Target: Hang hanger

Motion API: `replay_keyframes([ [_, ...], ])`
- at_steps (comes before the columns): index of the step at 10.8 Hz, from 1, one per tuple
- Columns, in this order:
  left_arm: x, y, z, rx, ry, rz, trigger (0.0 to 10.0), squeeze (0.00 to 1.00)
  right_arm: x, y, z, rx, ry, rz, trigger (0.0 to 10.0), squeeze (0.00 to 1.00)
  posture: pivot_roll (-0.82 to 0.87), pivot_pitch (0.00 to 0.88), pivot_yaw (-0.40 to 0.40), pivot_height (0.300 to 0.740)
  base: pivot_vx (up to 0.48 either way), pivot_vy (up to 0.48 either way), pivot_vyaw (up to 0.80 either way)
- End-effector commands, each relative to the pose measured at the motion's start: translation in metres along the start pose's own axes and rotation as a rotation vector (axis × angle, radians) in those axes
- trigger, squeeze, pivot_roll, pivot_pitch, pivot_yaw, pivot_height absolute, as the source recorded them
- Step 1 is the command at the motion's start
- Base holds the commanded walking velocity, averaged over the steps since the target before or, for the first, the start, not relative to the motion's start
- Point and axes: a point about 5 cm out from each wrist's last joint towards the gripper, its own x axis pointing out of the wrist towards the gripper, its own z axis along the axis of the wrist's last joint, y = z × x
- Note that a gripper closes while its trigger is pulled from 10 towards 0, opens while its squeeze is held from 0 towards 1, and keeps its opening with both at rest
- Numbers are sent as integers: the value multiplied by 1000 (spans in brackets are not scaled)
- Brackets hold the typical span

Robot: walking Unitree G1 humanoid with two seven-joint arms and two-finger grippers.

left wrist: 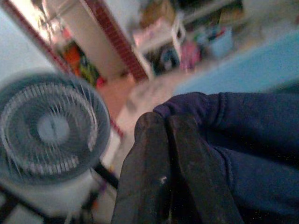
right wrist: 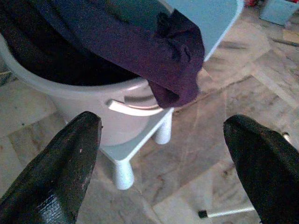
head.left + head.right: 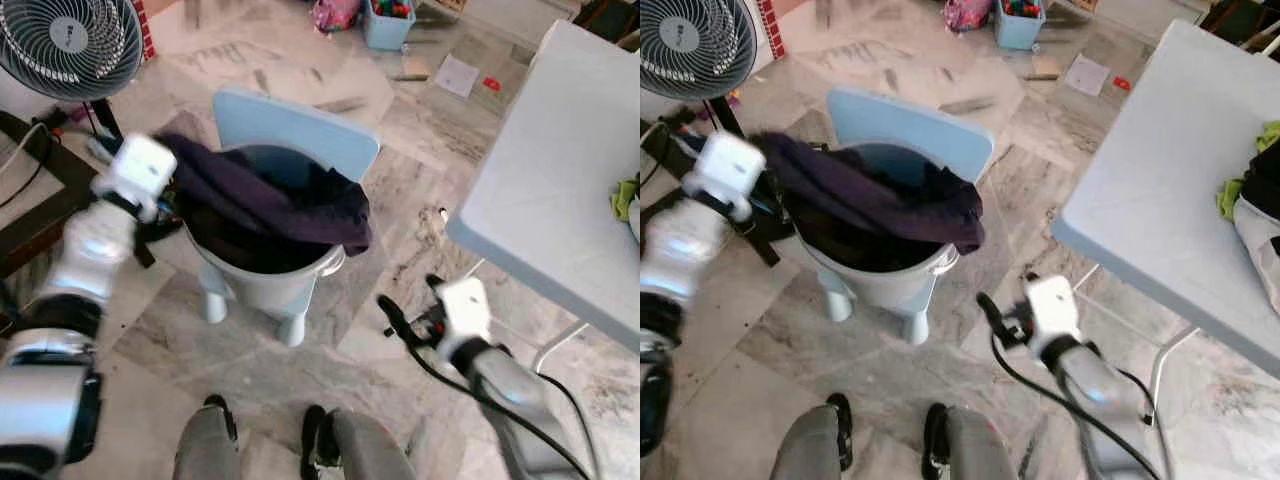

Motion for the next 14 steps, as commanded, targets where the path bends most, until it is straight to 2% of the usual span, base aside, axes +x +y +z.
replay_keyframes([
  [1,0,4,13,-11,-63,-8,0,0,-2,-2,-7,-3,25,-7,10000,0,-95,143,-114,740,0,0,0],
  [2,-1,3,18,-50,-78,-8,0,0,0,-1,-8,0,24,-6,10000,0,-87,141,-112,740,0,0,0],
  [3,-8,-15,14,-178,-52,-26,0,0,2,0,-8,4,23,-4,10000,0,-85,142,-109,740,0,0,0],
  [4,-16,-32,3,-226,-2,-51,0,0,3,0,-8,5,21,-3,10000,0,-88,142,-107,740,0,0,0],
  [5,-34,-59,-17,-367,110,-49,0,0,3,0,-9,5,21,-3,10000,0,-93,145,-109,740,0,0,0],
  [7,-57,-93,-43,-596,331,23,0,0,1,-1,-10,-4,28,1,10000,0,-99,147,-119,740,0,0,0],
  [9,-62,-105,-50,-681,418,57,0,0,1,-1,-11,-15,36,11,10000,0,-102,149,-127,740,0,0,0],
  [10,-63,-111,-47,-711,449,78,6392,0,0,-1,-11,-22,38,18,10000,0,-105,151,-129,740,0,0,0],
  [11,-65,-112,-46,-738,462,120,10000,1000,0,-1,-12,-25,41,20,10000,0,-103,151,-130,740,0,0,0],
  [12,-69,-112,-45,-754,474,194,10000,1000,0,0,-13,-24,46,23,10000,0,-102,150,-130,740,0,0,0],
  [13,-71,-112,-42,-772,464,225,10000,1000,1,0,-13,-23,48,27,10000,0,-102,150,-130,740,0,0,0],
  [14,-73,-112,-35,-750,433,237,10000,1000,2,1,-13,-18,47,33,10000,0,-93,150,-129,740,0,0,0],
])
